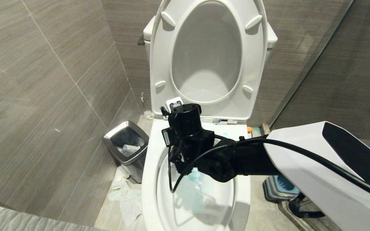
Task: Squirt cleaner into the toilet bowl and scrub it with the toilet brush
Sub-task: Scrub the toilet bowl
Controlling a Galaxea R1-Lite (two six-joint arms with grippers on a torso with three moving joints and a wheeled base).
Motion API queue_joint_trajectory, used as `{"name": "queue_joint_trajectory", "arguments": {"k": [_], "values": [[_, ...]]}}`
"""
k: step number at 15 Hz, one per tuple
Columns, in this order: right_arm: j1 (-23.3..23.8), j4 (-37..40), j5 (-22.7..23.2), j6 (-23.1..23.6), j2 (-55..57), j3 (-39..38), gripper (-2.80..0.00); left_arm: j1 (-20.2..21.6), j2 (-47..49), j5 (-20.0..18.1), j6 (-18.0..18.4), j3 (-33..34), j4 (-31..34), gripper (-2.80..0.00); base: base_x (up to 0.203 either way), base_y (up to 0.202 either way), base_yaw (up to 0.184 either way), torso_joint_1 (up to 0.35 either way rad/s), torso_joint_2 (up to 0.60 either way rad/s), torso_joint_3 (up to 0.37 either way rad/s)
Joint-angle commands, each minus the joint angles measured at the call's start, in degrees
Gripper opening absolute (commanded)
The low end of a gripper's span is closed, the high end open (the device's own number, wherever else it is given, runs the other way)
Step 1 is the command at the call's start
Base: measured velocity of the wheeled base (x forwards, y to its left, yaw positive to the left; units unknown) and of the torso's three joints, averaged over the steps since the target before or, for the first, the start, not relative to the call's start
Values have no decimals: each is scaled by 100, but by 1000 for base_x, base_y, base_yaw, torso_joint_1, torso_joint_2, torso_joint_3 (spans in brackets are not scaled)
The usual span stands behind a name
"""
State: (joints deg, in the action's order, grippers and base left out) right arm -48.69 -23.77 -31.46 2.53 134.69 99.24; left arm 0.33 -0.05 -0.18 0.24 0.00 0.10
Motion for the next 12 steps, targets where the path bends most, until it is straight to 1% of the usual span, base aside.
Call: {"name": "queue_joint_trajectory", "arguments": {"k": [1,3,6,8,12], "values": [[-225,-5,-18,-2,-180,-174,-280,2,5,1,2,9,-1,-280,0,0,0,0,0,0],[-476,-5,-23,-129,-318,-422,-280,2,5,1,8,9,-1,-280,0,0,0,0,0,0],[-766,-25,-29,-244,-648,-1037,-280,2,5,1,6,9,-1,-280,0,0,0,0,0,0],[-903,-30,-77,-427,-919,-1446,-280,2,5,1,2,9,-1,-280,0,0,0,0,0,0],[-952,-53,-113,-616,-1619,-2443,-280,2,5,1,2,9,-1,-280,0,0,0,0,0,0]]}}
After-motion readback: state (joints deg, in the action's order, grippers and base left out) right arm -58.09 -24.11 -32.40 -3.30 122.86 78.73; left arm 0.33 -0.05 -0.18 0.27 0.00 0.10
